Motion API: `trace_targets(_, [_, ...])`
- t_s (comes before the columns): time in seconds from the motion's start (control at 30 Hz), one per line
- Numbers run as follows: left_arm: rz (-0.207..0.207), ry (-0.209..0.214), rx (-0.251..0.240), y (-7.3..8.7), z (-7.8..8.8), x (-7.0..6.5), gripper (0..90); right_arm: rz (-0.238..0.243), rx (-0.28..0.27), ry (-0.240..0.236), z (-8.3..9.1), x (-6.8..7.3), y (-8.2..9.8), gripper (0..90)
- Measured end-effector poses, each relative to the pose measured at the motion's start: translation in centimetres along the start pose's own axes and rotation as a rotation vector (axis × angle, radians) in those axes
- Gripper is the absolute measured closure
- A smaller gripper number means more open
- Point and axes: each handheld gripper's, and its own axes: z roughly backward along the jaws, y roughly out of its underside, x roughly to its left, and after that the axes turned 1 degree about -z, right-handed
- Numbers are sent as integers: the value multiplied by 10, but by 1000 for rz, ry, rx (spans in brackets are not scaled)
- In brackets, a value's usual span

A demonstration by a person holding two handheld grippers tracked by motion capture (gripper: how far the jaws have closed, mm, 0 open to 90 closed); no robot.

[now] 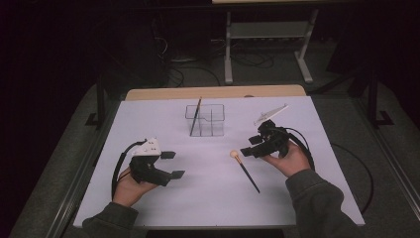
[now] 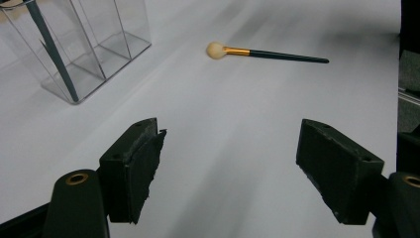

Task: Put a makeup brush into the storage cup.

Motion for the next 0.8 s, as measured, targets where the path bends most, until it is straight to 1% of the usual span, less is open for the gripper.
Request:
trace_targets(0.03, [6, 1, -4, 0, 0, 0, 244, 1, 0, 0, 0, 0, 0, 401])
trace_targets(0.13, [3, -2, -4, 0, 1, 1, 242, 6, 5, -1, -1, 0, 0, 412])
trace_targets(0.17, [3, -3, -4, 0, 1, 1, 242, 19, 5, 1, -2, -1, 0, 415])
trace_targets(0.27, [3, -5, -3, 0, 0, 1, 242, 15, 12, 1, -4, 0, 1, 417])
trace_targets(0.33, [-10, -6, 2, 0, 1, 2, 242, 8, 22, -2, -6, 0, 1, 420])
trace_targets(0.8, [7, -8, 4, 1, 1, 2, 237, 0, 34, -4, -14, -2, 9, 436])
